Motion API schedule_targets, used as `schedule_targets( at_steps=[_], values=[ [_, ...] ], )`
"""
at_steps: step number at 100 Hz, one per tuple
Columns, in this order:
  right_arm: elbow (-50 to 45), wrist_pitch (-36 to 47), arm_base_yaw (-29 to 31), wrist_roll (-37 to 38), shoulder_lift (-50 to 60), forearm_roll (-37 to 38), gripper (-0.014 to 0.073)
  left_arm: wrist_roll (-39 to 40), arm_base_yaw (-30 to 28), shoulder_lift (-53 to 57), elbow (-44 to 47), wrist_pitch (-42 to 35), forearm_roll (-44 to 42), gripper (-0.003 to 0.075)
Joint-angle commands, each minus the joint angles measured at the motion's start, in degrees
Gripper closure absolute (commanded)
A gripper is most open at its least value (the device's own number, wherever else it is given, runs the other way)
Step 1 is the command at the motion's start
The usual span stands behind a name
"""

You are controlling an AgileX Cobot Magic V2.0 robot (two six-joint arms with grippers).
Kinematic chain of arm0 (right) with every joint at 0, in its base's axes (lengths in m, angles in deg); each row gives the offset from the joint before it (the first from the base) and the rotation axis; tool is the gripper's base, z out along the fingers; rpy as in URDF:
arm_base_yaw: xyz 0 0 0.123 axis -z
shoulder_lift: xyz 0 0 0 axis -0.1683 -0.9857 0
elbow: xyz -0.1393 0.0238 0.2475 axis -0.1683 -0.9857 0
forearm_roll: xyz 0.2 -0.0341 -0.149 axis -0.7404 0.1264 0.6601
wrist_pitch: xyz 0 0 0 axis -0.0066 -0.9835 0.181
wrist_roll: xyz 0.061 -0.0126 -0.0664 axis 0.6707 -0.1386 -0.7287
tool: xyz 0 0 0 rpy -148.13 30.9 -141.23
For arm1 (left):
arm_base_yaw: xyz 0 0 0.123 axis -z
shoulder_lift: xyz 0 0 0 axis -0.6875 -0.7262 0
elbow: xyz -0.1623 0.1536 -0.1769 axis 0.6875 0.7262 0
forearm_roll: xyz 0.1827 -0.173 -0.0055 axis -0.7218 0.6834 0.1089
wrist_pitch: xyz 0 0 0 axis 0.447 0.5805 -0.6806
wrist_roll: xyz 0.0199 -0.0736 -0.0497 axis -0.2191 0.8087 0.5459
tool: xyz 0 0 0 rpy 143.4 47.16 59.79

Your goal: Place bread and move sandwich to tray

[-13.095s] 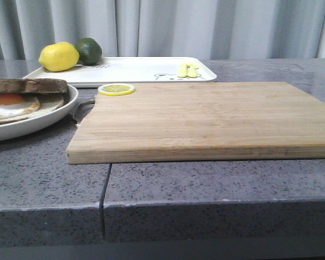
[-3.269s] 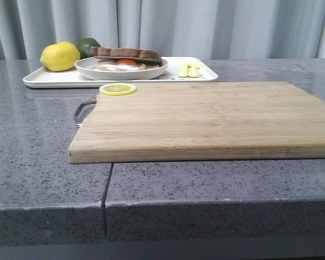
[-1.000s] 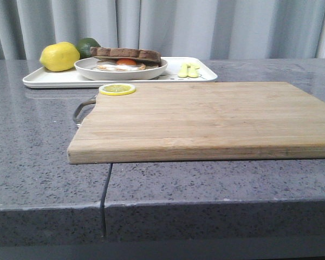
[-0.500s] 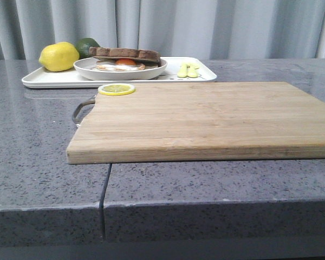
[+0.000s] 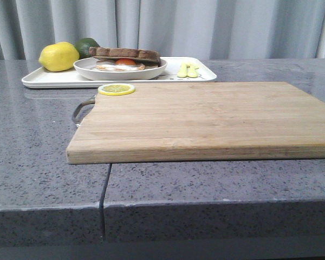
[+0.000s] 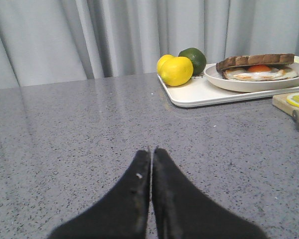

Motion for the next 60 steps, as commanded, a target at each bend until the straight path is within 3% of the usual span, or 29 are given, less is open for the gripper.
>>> schedule_targets(
  at_steps=[1, 29, 60],
  values=[
    [1.59, 4.1, 0.35, 0.08, 0.29, 0.62, 0.0663, -0.14, -0.19, 1.75, 0.8, -4.09, 0.04, 0.074],
    [0.19, 4.79, -0.01, 0.02, 1.98, 1.08, 0.0663, -0.14, -0.19, 1.75, 0.8, -4.09, 0.04, 0.074],
    [-14.48, 9.44, -3.51, 0.02, 17.49, 1.02, 0.0663, -0.14, -0.19, 1.75, 0.8, -4.09, 0.04, 0.074]
  ],
)
